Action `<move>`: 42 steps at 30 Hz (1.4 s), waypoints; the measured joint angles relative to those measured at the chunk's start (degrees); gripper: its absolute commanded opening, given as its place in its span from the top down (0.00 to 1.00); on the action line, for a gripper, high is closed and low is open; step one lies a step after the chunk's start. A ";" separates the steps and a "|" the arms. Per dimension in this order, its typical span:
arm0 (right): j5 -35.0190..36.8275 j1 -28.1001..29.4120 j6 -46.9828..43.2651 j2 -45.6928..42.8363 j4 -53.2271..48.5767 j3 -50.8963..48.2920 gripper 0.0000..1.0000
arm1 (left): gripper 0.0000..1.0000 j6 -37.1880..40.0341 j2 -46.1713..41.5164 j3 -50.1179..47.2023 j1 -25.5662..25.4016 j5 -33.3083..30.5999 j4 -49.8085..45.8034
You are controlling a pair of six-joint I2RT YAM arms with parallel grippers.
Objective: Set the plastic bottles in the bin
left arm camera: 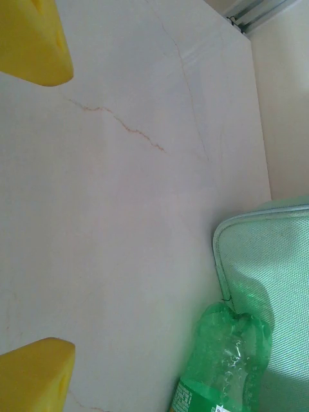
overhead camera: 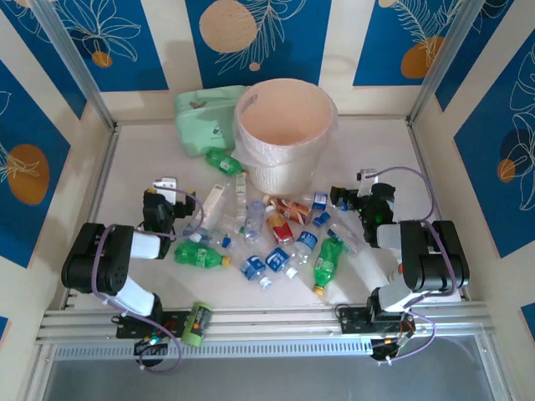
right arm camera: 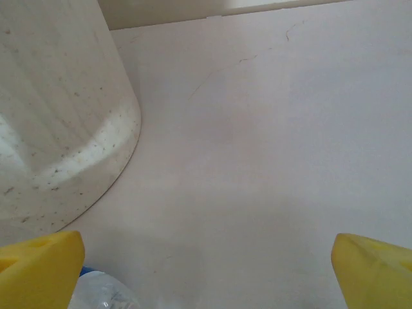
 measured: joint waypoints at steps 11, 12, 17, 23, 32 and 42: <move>-0.02 -0.02 0.00 0.00 0.00 0.00 0.01 | 0.00 -0.66 -0.02 0.20 4.24 7.61 -0.48; -0.02 -0.02 0.00 0.00 -0.02 0.00 0.01 | 0.00 -0.63 -0.02 0.20 4.28 8.09 -0.39; -0.02 -0.02 0.00 0.00 0.00 0.00 0.01 | 0.00 -0.63 -0.02 0.20 4.28 9.68 -0.39; -0.02 -0.02 0.00 0.00 -0.02 0.00 0.01 | 0.00 -0.63 -0.02 0.20 4.28 10.27 -0.39; 8.28 2.10 4.39 -9.01 -22.29 7.69 0.01 | 0.00 -1.38 -5.77 2.67 3.72 8.15 -11.87; 14.16 -6.19 37.46 -29.11 -71.10 29.46 0.11 | 0.01 -18.51 -36.63 25.99 1.22 0.74 -54.75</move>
